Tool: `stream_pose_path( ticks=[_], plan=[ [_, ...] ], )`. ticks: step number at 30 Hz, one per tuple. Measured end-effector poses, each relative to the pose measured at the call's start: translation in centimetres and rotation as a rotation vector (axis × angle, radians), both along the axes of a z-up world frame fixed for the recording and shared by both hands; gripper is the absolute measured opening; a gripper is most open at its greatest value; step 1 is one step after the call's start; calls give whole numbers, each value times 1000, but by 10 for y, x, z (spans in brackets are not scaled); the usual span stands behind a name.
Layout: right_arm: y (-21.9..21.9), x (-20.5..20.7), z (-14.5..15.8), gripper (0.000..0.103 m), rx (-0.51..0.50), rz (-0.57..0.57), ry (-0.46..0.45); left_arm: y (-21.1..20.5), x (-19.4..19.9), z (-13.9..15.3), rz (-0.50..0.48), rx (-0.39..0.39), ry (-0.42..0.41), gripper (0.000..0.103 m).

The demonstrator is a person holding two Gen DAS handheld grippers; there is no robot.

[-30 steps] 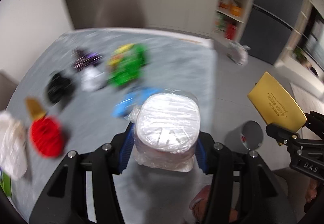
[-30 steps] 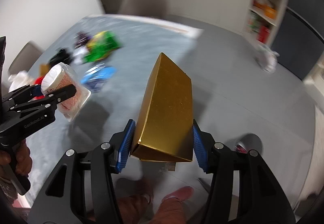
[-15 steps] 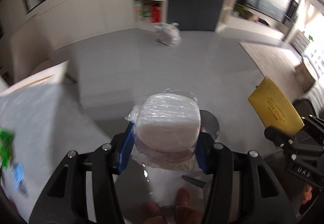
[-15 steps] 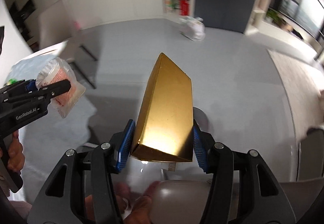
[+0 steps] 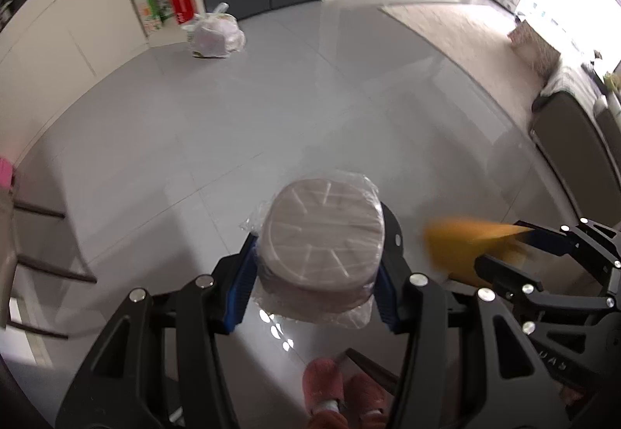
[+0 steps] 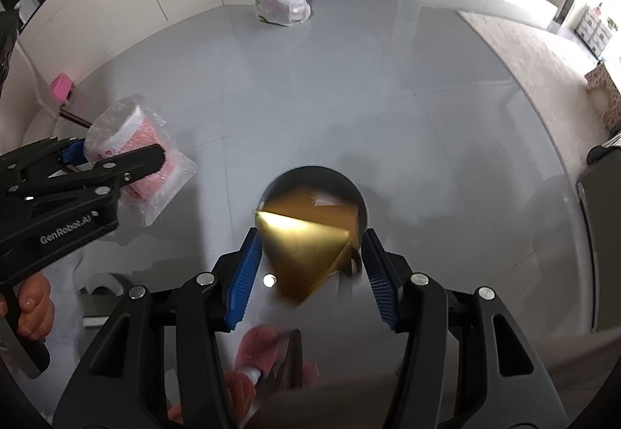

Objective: Collect trash
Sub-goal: 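Carry the gold cardboard and the wrapped cup with both tools to the bin, then open the right tool over the bin while the left tool releases the cup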

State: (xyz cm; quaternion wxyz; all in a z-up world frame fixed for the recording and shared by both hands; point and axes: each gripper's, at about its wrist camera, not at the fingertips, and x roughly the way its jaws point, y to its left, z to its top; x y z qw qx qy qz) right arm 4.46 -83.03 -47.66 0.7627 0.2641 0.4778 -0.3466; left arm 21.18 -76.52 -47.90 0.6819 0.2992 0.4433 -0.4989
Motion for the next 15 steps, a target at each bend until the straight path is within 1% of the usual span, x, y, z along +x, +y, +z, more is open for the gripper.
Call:
stream_pose_path(
  ticks=[3,5,7,8,13,15],
  plan=[
    [-20,9,-38,52,12,-9,3,-22,4,-35,-31,25,-3,53],
    [-28,11,-54,52,20,-17,2,-33,8,-56,-43,46,-1,53],
    [-39,11,-69,52,32,-31,0,-44,12,-66,-52,60,2,53],
    [-40,9,-72,52,35,-36,0,-48,12,-73,-57,67,6,53],
    [-52,2,-79,52,62,-65,7,-61,8,-90,-75,87,31,54],
    [-54,1,-80,52,67,-71,17,-67,4,-94,-86,88,39,57]
  ],
)
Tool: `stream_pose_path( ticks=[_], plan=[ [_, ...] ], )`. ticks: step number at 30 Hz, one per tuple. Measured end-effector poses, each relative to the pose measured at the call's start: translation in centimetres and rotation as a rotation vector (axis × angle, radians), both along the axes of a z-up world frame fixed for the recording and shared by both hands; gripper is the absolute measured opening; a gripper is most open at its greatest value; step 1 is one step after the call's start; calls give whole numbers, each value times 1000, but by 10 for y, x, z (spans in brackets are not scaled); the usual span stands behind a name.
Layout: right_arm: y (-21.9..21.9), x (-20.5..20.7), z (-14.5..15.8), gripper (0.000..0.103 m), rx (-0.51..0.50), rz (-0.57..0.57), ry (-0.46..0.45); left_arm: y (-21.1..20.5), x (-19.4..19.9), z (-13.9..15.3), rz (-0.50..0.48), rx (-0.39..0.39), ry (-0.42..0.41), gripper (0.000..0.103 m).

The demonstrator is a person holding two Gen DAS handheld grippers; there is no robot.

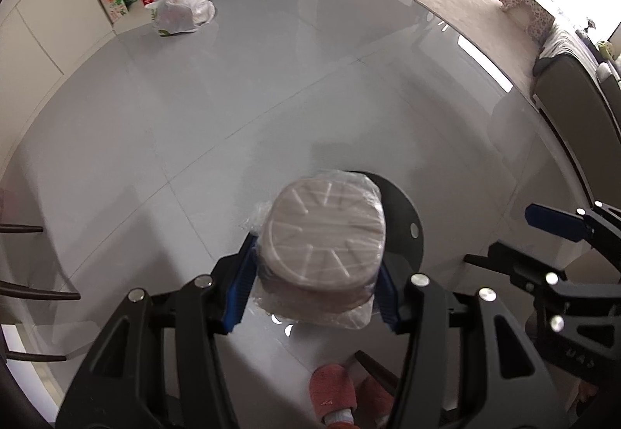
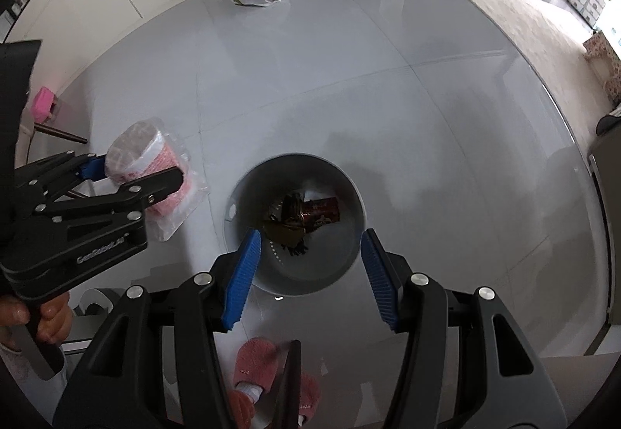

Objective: Collect trash
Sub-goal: 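Open the right tool over the bin while the left tool releases the cup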

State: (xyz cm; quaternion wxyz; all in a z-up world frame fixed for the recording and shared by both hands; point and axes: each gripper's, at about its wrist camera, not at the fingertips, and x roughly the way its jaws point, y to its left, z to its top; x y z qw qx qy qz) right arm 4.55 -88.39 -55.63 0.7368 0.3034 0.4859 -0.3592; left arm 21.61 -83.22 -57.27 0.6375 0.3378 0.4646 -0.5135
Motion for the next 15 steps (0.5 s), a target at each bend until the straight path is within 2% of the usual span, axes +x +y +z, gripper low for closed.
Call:
stream_pose_path(
  ticks=[4,10,15],
  plan=[
    [-3,-1,0,52,-2,-17,12,-13,-3,-10,-5,9,26,66],
    [-6,-12,4,52,-8,-45,15,-24,-15,-13,-30,9,24,67],
    [0,-14,21,52,-24,-53,15,-20,-19,8,-33,3,32,67]
  ],
)
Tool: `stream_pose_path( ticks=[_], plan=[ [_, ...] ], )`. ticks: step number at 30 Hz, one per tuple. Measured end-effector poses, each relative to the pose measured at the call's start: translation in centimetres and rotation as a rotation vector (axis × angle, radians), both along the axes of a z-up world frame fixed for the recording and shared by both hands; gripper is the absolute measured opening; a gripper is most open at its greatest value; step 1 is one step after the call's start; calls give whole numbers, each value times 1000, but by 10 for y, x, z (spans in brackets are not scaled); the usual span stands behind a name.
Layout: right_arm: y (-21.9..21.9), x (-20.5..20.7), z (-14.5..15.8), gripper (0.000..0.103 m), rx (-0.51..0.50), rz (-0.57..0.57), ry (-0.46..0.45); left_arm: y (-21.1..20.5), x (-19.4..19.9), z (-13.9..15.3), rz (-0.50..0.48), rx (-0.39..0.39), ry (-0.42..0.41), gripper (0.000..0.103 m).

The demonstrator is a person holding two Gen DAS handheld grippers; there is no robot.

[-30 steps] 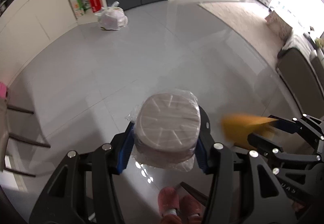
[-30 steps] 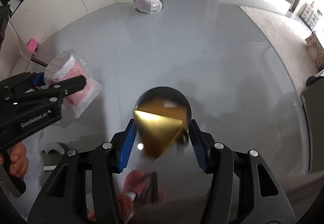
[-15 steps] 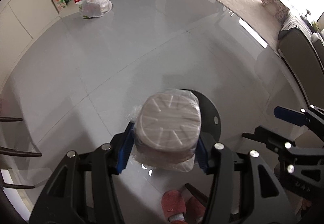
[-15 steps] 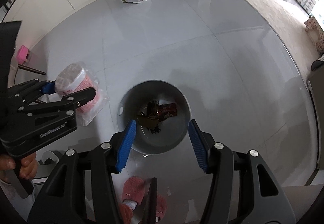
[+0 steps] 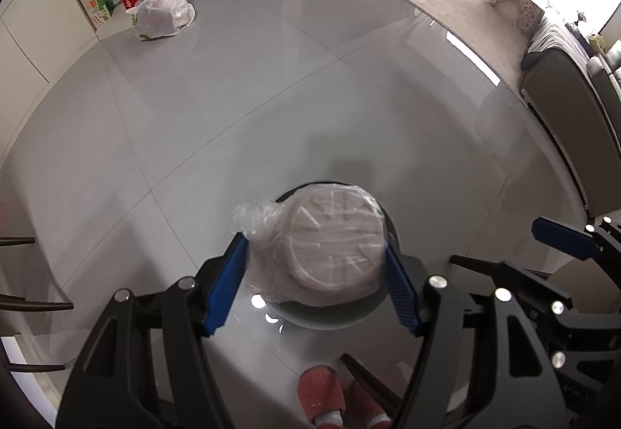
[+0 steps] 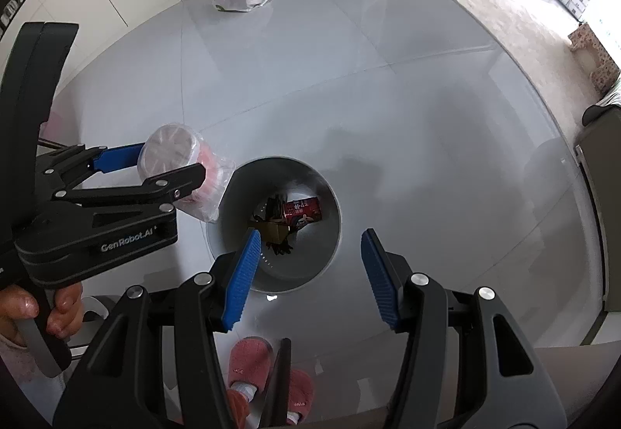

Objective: Collect trash
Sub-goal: 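Open the right tool over the bin while the left tool releases the cup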

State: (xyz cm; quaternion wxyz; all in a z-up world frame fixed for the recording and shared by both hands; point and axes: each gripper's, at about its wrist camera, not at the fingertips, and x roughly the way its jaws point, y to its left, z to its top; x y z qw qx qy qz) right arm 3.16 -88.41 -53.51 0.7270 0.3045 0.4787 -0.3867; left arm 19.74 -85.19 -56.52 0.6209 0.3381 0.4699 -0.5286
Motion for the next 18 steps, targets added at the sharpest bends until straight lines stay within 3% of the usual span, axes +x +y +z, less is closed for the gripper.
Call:
stream_pose_path(
  ticks=[5,7,11,18],
  plan=[
    [12,0,41,57,-26,13,-18,18,-1,41,24,-18,1,68],
    [22,2,66,62,-48,30,-29,31,0,66,40,-37,7,74],
    [38,3,107,63,-82,54,-44,51,-7,112,48,-87,-10,78],
    [56,-17,158,63,-126,44,-61,50,-18,158,30,-164,-33,78]
  ],
)
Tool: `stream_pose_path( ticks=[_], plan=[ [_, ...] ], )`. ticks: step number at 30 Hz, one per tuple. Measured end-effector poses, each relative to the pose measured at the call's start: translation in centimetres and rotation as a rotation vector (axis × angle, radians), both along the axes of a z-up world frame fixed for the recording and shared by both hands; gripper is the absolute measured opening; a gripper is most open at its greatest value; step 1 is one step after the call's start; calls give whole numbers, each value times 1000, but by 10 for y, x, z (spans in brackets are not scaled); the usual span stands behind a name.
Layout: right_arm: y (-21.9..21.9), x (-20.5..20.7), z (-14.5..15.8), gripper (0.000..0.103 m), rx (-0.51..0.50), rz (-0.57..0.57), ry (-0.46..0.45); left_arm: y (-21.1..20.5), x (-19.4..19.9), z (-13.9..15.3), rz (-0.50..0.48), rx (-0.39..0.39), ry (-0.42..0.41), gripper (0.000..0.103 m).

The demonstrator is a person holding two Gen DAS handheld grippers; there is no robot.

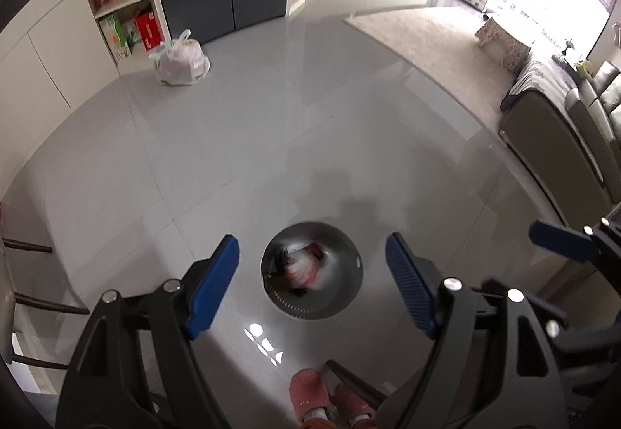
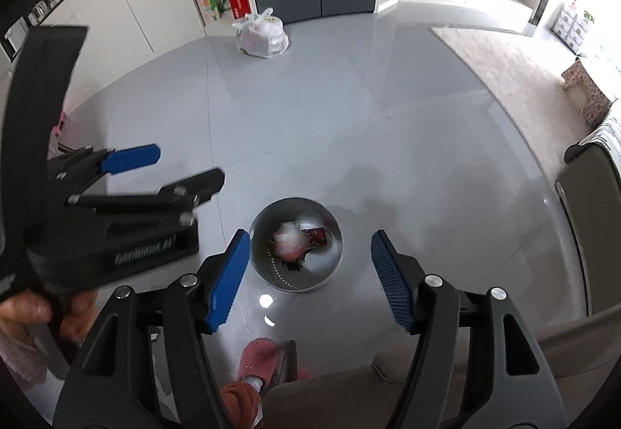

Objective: Collect trash
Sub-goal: 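Open the right tool over the bin while the left tool releases the cup, then move both open tools back toward the table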

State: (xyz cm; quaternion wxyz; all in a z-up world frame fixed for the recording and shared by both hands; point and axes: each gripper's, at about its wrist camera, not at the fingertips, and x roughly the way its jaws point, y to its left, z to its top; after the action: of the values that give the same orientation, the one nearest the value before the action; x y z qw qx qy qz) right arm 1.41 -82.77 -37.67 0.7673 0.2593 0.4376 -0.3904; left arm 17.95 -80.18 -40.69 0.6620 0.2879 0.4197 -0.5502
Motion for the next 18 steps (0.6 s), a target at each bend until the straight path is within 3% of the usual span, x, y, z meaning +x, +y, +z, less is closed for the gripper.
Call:
stream_pose_path(
  ticks=[8,18],
  plan=[
    [13,-21,31,63,-23,-13,-10,12,-10,37,5,-24,-19,78],
    [54,-7,91,63,-44,114,-54,86,-5,106,116,-52,-31,78]
  ],
)
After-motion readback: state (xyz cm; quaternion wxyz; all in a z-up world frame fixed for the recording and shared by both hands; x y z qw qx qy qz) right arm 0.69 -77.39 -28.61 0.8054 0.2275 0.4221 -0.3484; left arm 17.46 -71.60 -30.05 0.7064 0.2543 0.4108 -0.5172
